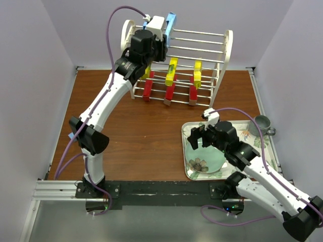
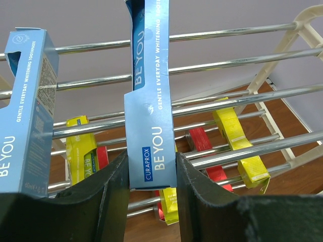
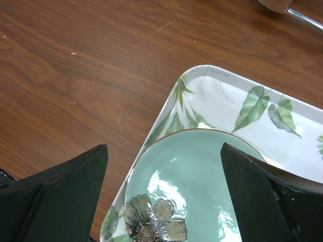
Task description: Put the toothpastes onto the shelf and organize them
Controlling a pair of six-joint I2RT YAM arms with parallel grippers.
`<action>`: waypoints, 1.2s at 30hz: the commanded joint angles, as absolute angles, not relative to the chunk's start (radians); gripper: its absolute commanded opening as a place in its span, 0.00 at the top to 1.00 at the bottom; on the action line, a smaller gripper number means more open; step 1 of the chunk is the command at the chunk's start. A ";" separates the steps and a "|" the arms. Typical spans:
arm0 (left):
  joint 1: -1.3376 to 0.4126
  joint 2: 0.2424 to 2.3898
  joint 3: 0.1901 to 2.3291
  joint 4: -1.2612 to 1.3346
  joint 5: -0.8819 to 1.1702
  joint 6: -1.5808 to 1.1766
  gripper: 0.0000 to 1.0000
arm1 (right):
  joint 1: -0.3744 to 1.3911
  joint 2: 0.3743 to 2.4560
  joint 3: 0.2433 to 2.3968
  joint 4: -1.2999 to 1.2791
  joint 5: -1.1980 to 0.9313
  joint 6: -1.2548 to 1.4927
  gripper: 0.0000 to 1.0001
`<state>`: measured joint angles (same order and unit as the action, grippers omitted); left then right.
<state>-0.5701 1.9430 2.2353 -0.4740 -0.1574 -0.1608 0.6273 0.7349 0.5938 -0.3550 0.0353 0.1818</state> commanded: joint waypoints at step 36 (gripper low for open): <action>-0.578 1.875 2.184 -0.331 -0.140 -0.190 0.37 | 0.629 0.729 0.603 -0.341 0.040 0.183 0.02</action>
<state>-0.5720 1.9408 2.1929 -0.3820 -0.1493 -0.1768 0.6273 0.7349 0.5938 -0.3542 0.0349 0.1818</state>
